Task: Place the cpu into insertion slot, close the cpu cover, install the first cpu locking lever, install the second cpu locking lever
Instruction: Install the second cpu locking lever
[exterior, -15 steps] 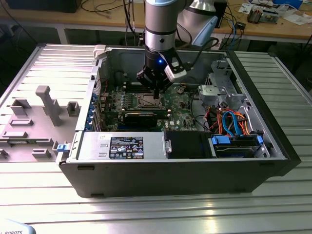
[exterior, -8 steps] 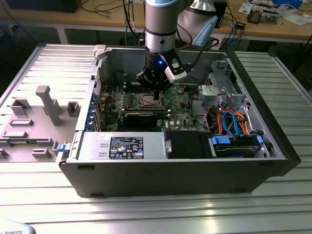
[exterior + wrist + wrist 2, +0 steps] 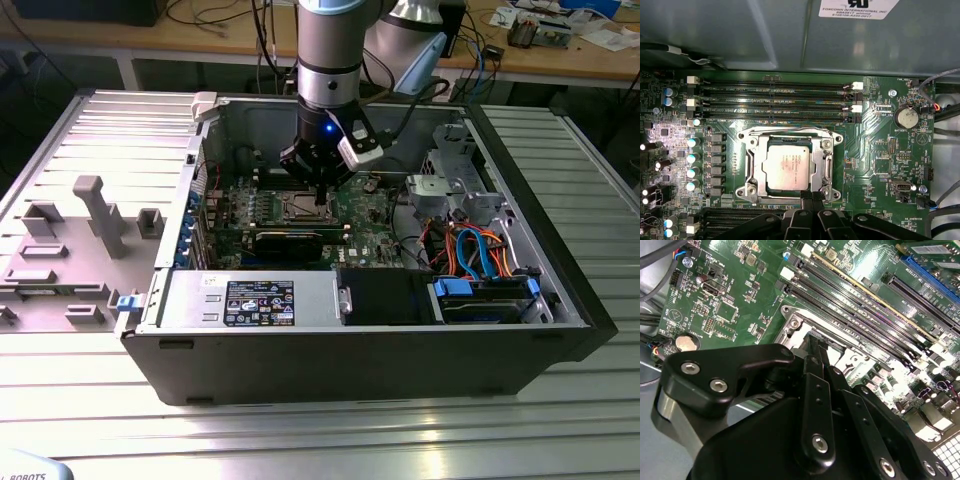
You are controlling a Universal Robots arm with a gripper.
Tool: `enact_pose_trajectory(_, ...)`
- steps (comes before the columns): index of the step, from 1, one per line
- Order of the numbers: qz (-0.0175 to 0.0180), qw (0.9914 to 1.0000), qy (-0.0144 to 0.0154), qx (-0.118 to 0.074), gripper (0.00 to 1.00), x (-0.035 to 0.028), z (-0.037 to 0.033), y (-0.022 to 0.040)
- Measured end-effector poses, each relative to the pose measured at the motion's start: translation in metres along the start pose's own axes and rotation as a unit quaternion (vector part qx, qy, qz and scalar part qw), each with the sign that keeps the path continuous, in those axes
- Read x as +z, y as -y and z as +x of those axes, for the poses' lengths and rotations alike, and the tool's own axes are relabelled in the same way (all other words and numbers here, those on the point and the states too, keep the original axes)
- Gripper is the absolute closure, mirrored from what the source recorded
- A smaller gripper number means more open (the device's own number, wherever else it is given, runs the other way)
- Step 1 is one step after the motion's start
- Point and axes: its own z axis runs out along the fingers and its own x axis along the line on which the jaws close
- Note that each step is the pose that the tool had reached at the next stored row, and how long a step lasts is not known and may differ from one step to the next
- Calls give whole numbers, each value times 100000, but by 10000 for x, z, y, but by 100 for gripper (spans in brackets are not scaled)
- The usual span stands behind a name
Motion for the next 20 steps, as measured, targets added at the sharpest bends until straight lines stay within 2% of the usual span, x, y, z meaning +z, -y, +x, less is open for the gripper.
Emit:
enact_pose_trajectory(6,-4,100000,4,-10,89,1,-1,8)
enact_pose_trajectory(11,-1,100000,2,1,89,2,11,103)
enact_pose_trajectory(12,-137,100000,3,3,89,-6,12,111)
enact_pose_trajectory(15,-2045,99979,70,49,89,-22,24,116)
enact_pose_trajectory(16,-3353,99944,-9,77,89,-22,32,127)
enact_pose_trajectory(17,-3775,99928,-192,90,89,-22,35,139)
enact_pose_trajectory(18,-3964,99921,-385,96,89,-21,35,149)
enact_pose_trajectory(20,-4035,99918,-439,104,89,-21,35,151)
